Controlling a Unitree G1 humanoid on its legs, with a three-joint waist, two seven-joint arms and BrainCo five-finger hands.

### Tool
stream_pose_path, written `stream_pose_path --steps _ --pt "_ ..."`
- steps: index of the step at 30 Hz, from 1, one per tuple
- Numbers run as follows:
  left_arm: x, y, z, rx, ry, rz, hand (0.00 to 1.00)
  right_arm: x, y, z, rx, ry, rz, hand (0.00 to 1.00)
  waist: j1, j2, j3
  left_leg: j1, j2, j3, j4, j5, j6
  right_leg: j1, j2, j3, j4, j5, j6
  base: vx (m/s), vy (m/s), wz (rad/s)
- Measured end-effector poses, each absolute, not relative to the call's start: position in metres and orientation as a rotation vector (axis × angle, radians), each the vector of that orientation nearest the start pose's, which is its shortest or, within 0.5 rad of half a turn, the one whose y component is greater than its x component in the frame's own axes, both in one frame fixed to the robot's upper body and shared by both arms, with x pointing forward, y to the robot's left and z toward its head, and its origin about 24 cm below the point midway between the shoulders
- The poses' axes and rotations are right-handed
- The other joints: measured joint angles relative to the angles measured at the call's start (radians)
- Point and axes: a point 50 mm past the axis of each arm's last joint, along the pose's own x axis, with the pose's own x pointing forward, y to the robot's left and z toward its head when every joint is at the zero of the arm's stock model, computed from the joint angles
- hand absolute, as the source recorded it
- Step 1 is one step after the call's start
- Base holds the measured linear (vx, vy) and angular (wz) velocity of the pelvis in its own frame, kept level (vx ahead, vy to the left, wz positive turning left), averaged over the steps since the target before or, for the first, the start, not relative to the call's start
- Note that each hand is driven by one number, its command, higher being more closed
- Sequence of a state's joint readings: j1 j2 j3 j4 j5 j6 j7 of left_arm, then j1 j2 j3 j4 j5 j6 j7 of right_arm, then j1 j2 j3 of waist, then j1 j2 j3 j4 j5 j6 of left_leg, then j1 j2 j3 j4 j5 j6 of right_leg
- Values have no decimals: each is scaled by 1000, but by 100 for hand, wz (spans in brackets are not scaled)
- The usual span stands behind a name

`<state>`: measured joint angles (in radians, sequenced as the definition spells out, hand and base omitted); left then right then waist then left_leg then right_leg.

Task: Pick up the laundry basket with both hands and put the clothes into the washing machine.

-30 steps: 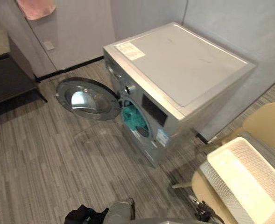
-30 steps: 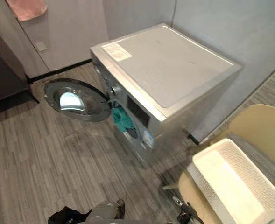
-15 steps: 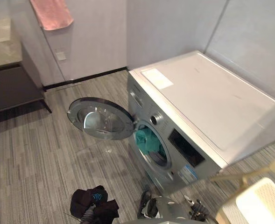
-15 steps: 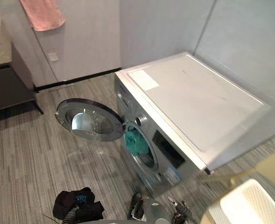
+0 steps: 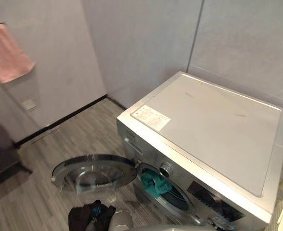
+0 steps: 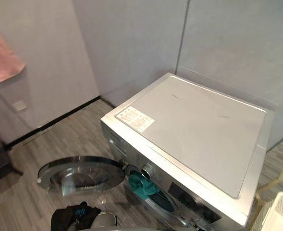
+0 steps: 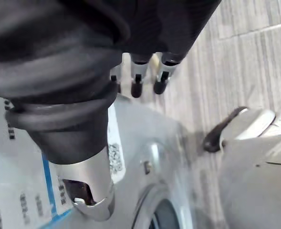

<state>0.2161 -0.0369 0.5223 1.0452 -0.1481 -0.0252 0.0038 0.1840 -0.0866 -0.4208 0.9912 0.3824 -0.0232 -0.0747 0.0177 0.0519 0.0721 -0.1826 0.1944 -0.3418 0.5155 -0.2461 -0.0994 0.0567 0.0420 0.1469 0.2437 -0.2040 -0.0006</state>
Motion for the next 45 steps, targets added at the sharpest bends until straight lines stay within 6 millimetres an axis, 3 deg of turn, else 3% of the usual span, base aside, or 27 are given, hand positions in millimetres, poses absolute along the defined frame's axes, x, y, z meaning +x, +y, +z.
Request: stream_pose_path --steps 1,2,4,5,8,12,13,14,16,18,20,22,23,25,26,30,36,40,42,45 --pt "4 191 -174 -427 1228 659 100 53 -261 -151 355 990 -779 0 3 42 -31 71 10 -33 -114 5 -83 -40 17 91 55 -32 44 197 503 -168" --pt "-3 194 -174 -423 1252 678 100 55 -261 -151 352 990 -772 0 0 30 -46 83 4 25 -134 -18 -101 -58 0 142 85 -43 70 191 488 -167" --pt "-6 210 -172 -369 1251 695 100 48 -250 -155 375 1015 -729 0 -9 -30 -81 96 -42 84 -161 -10 -74 -72 -58 170 75 -39 82 136 358 -75" --pt "9 216 -171 -345 1221 670 100 40 -239 -159 411 1041 -703 0 -6 -55 -82 92 -74 99 -148 -20 -55 -64 -92 179 48 -27 106 86 339 -31" --pt "43 219 -168 -272 1169 561 100 29 -204 -168 505 1109 -656 0 -6 -56 -80 71 -126 136 -74 -57 0 -47 -150 190 -1 -5 142 9 230 -23" --pt "65 208 -166 -227 1130 454 100 37 -206 -167 510 1096 -627 0 -5 -46 -86 52 -161 222 -42 -88 51 -99 -201 240 -2 54 174 -57 187 -53" --pt "67 206 -166 -230 1128 447 100 38 -208 -166 506 1091 -627 0 -8 -41 -83 50 -159 232 -43 -89 54 -111 -199 238 1 75 169 -84 179 -60" --pt "70 200 -167 -238 1124 433 100 40 -212 -165 491 1082 -627 0 -2 -16 -78 48 -143 262 -47 -88 58 -143 -183 220 16 122 152 -83 168 -87" --pt "71 193 -167 -258 1122 429 100 54 -212 -163 477 1057 -601 0 0 0 -76 50 -109 323 -65 -79 69 -203 -162 122 45 186 105 -111 146 -105" --pt "71 196 -166 -270 1109 455 100 68 -204 -163 475 1044 -553 0 -2 -24 -67 61 -89 394 -68 -67 80 -262 -184 -61 186 127 82 -83 30 -92" --pt "70 197 -166 -276 1106 462 100 69 -201 -163 440 1052 -518 0 2 -38 -64 112 -82 463 -110 -55 71 -256 -225 -282 348 19 43 -7 -61 -87" --pt "65 196 -167 -276 1115 463 100 68 -200 -163 432 1061 -511 0 -1 -46 -67 137 -89 486 -160 -41 55 -224 -221 -330 265 -6 60 30 -126 -61" --pt "64 197 -168 -269 1124 457 100 64 -201 -165 433 1077 -518 0 -3 -62 -78 145 -92 484 -203 -25 52 -190 -213 -330 166 -11 67 44 -129 -35" --pt "61 192 -170 -256 1157 417 100 61 -207 -166 424 1095 -535 0 -4 -26 -91 153 -93 442 -294 33 42 -148 -165 -344 14 43 66 54 -82 1" --pt "61 191 -170 -256 1157 412 100 59 -209 -167 419 1108 -539 0 -2 -22 -93 164 -91 428 -323 50 35 -133 -155 -354 -16 57 63 86 -103 25" --pt "61 192 -170 -259 1156 407 100 56 -209 -169 404 1147 -531 0 0 -29 -92 206 -74 386 -365 77 21 -62 -118 -389 -96 84 46 90 -82 18" --pt "66 193 -170 -227 1160 369 100 57 -209 -169 395 1149 -520 0 -1 -28 -86 207 -88 360 -364 80 24 -23 -120 -396 -150 105 50 20 14 5" --pt "116 180 -148 -151 947 227 100 82 -210 -165 362 1085 -472 0 6 -30 50 80 -114 274 -86 83 18 -23 -140 -419 -93 84 45 -117 15 25" --pt "134 168 -134 -144 841 149 100 96 -214 -160 321 1045 -438 0 13 -10 103 18 -116 247 19 83 15 -71 -146 -413 -6 44 39 -185 12 6" --pt "163 138 -101 -171 648 2 100 138 -214 -143 258 911 -346 0 21 20 156 -100 -109 262 80 54 3 -270 -167 -380 208 -17 35 -245 23 -18"
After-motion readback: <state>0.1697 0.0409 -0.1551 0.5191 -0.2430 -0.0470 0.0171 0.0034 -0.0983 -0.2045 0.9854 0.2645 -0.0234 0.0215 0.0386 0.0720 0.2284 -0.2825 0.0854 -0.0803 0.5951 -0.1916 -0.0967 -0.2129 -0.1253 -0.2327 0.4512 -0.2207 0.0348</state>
